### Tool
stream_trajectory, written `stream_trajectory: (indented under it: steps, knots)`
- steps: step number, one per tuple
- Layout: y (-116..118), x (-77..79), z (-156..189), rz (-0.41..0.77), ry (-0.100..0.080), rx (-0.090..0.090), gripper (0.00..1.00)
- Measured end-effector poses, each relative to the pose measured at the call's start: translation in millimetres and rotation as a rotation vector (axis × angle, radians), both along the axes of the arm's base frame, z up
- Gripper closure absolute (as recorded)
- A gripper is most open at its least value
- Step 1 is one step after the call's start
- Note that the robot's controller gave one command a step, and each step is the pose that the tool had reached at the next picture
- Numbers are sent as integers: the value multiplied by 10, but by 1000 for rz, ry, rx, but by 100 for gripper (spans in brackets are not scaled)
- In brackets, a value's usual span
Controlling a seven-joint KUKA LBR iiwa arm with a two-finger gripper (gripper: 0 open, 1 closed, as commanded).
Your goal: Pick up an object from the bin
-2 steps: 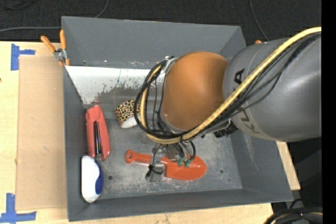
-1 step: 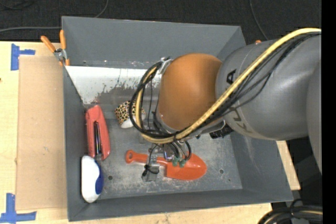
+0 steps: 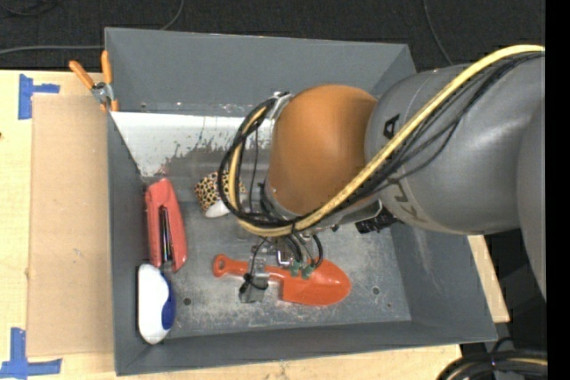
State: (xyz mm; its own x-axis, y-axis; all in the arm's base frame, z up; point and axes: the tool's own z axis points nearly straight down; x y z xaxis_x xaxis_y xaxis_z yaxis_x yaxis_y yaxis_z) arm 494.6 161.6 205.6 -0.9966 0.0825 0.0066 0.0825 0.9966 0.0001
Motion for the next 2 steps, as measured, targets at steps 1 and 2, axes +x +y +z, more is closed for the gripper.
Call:
stream_trajectory:
  steps: [1, 2]
  knots:
    - [-25, -100, -454, 1, 5, -1, 0]
    - [-399, -42, -324, -23, -4, 0, 0]
